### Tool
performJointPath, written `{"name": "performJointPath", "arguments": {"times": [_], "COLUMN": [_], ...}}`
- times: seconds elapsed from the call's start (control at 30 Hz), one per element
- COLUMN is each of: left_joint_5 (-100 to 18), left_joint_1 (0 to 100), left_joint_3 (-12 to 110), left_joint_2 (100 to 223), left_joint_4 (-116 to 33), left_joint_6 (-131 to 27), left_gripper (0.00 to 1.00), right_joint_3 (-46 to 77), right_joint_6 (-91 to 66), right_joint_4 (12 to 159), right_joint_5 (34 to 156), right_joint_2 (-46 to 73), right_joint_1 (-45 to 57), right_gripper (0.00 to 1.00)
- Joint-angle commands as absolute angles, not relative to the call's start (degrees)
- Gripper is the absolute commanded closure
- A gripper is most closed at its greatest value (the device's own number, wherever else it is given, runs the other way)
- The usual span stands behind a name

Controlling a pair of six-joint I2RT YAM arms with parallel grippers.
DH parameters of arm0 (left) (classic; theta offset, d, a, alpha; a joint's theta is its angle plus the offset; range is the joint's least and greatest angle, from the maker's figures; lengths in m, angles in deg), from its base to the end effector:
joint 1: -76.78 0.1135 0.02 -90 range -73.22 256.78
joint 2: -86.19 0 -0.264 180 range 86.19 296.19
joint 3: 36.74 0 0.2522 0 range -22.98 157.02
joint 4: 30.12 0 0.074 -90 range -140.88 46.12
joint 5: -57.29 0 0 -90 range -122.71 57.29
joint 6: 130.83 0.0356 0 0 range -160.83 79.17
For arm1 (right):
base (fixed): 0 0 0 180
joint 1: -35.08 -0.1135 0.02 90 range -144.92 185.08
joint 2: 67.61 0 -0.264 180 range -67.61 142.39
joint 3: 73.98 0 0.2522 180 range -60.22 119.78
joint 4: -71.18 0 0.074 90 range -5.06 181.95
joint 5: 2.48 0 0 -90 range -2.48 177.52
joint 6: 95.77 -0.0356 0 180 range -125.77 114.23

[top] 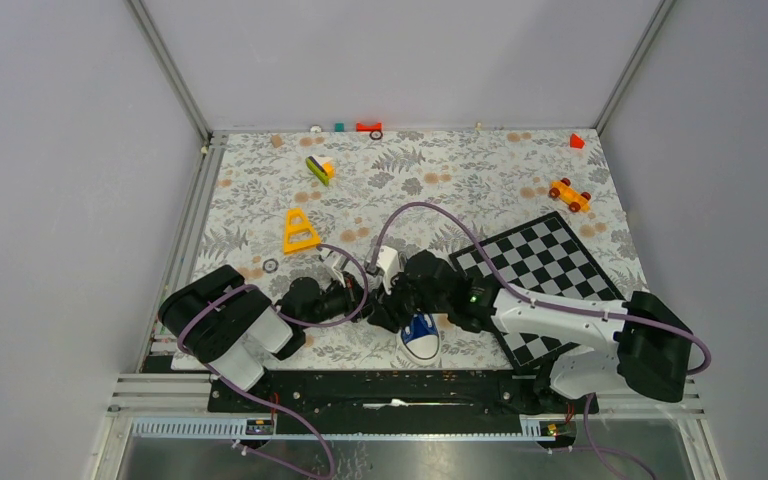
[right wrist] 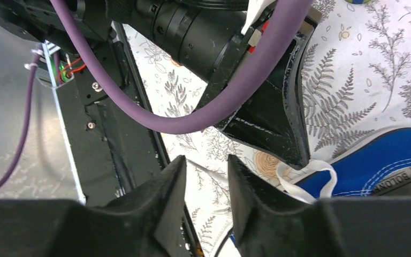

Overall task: Tie the shoes
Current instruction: Tie the shoelace on the shoe.

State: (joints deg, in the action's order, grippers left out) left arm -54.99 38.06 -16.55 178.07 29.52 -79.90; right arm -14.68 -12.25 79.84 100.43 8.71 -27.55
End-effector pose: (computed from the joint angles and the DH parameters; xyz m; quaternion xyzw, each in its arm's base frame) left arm 0.1573 -0.1434 0.1156 0.1192 0.7631 -0.5044 0.3860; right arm 0.1293 0.2671 0.2491 -0.4487 0.7141 0.3784 0.3816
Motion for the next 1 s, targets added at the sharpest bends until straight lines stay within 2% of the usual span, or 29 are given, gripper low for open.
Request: {"name": "performJointPath", "arguments": {"times": [0.0, 0.13, 0.2, 0.27, 0.4, 0.5, 0.73, 0.97], "left_joint_5": [-56.1, -55.9, -55.7, -55.6, -55.6, -55.5, -55.6, -55.2], "left_joint_1": [38.3, 38.3, 38.3, 38.3, 38.3, 38.3, 38.3, 38.3], "left_joint_3": [-15.1, -15.1, -15.2, -15.2, -15.2, -15.2, -15.2, -15.3], "left_joint_2": [177.5, 176.5, 176.0, 175.6, 174.9, 174.8, 174.4, 172.9], "left_joint_4": [32.5, 31.2, 30.7, 30.2, 29.7, 29.4, 29.3, 27.4], "left_joint_6": [-79.2, -78.8, -78.7, -78.6, -78.4, -78.4, -78.6, -77.9], "left_gripper": [1.00, 1.00, 1.00, 1.00, 1.00, 1.00, 1.00, 1.00], "right_joint_3": [-11.3, -13.7, -16.4, -19.4, -32.1, -38.8, -47.2, -48.3], "right_joint_6": [-10.9, -10.0, -11.8, -16.7, -33.3, -42.3, -57.3, -64.1], "right_joint_4": [82.6, 83.4, 83.3, 83.2, 72.6, 61.7, 33.8, 19.7], "right_joint_5": [97.1, 90.8, 84.0, 82.6, 101.4, 112.2, 120.2, 123.8], "right_joint_2": [7.2, 0.0, -4.1, -6.7, -11.1, -10.0, 1.9, 12.2], "right_joint_1": [-28.2, -28.2, -27.6, -23.2, -5.9, 1.8, 7.6, 9.5], "right_gripper": [0.53, 0.37, 0.24, 0.20, 0.23, 0.23, 0.27, 0.38]}}
